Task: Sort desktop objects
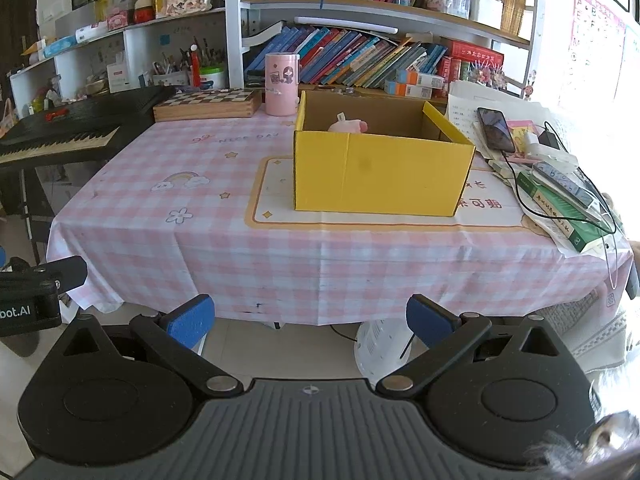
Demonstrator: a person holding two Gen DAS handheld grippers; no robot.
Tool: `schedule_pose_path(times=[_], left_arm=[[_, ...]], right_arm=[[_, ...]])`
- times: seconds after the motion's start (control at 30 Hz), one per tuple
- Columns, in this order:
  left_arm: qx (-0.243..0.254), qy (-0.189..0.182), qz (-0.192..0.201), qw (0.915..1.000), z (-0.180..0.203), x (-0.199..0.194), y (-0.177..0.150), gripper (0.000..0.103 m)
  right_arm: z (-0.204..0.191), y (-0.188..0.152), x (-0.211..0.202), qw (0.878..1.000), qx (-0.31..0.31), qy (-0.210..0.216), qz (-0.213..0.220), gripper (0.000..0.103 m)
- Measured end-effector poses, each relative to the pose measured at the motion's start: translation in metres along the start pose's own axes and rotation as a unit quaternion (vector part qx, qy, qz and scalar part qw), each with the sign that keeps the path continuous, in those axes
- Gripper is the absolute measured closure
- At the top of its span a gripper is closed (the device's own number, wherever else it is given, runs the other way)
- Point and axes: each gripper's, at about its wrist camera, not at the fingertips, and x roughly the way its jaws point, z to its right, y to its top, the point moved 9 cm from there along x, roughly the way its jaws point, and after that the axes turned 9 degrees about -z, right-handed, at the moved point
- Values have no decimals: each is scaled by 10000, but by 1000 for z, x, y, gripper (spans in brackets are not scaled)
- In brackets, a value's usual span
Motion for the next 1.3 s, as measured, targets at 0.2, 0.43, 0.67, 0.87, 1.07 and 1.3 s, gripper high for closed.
schedule_pose_path(times=[0.2,0.43,0.67,0.87,1.07,1.3], left_arm=[[-9,-8,-6,10000,0,0,0,0],[-18,-38,7,10000,0,0,-1,0],[-10,-41,1,10000,1,-1,-1,0],[-10,-48,-48,10000,3,-1,-3,0],[-2,-72,-69,10000,4,0,-4,0],[7,-99,-34,9999,4,-1,-3,0]], right_arm=[[-2,-1,0,10000,-51,6,-1,0],[0,-1,-1,10000,-34,-15,9,0],[1,-2,-2,10000,-15,-19,12,0],[1,-2,-2,10000,-16,-21,14,0],[0,-2,-2,10000,-12,-21,12,0],[-2,-4,-2,10000,-6,-21,-3,0]])
